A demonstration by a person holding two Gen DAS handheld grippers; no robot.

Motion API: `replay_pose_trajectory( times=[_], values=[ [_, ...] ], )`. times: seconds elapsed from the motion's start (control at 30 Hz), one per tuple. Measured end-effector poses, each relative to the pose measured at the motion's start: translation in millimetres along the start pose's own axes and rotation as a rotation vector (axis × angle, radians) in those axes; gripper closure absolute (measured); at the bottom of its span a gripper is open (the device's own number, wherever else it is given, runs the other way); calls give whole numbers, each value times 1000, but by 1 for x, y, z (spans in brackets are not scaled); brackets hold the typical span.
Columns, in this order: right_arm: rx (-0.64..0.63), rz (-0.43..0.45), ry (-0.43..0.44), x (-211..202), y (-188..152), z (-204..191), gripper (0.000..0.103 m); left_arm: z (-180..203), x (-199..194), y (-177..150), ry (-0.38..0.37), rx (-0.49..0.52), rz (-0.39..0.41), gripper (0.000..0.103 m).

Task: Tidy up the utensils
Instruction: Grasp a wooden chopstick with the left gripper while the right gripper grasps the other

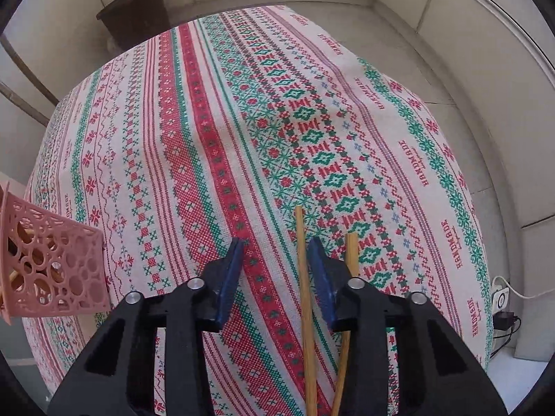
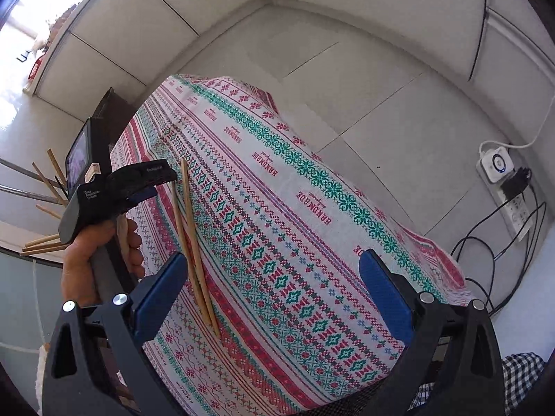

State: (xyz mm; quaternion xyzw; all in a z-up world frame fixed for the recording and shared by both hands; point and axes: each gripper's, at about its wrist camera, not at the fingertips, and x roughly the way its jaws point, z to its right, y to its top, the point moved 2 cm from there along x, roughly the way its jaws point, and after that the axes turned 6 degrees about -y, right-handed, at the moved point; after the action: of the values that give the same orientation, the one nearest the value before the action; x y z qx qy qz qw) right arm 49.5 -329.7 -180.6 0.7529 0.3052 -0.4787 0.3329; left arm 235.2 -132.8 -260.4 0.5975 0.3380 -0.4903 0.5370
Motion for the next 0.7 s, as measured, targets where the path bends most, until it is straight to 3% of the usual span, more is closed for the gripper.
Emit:
replay_pose_trajectory(
  times=[0.07,0.13,0.4,0.5,0.7],
  values=[
    [0,-16,9,4,0,-2,7,7,-2,-7,0,55,-6,92],
    [-18,-16,5,6,0,-5,7,12,-5,-20,19,105,-7,97],
    [-107,-31,-31,17,-8,-16,7,-6,-45,-96,3,213,1,99],
    [-164,-21,-65,22,-18,-26,7,-20,-83,-122,8,235,57,99],
    [-407,77,-145,35,-62,-72,9,-49,-161,-166,-38,186,197,98]
  ],
)
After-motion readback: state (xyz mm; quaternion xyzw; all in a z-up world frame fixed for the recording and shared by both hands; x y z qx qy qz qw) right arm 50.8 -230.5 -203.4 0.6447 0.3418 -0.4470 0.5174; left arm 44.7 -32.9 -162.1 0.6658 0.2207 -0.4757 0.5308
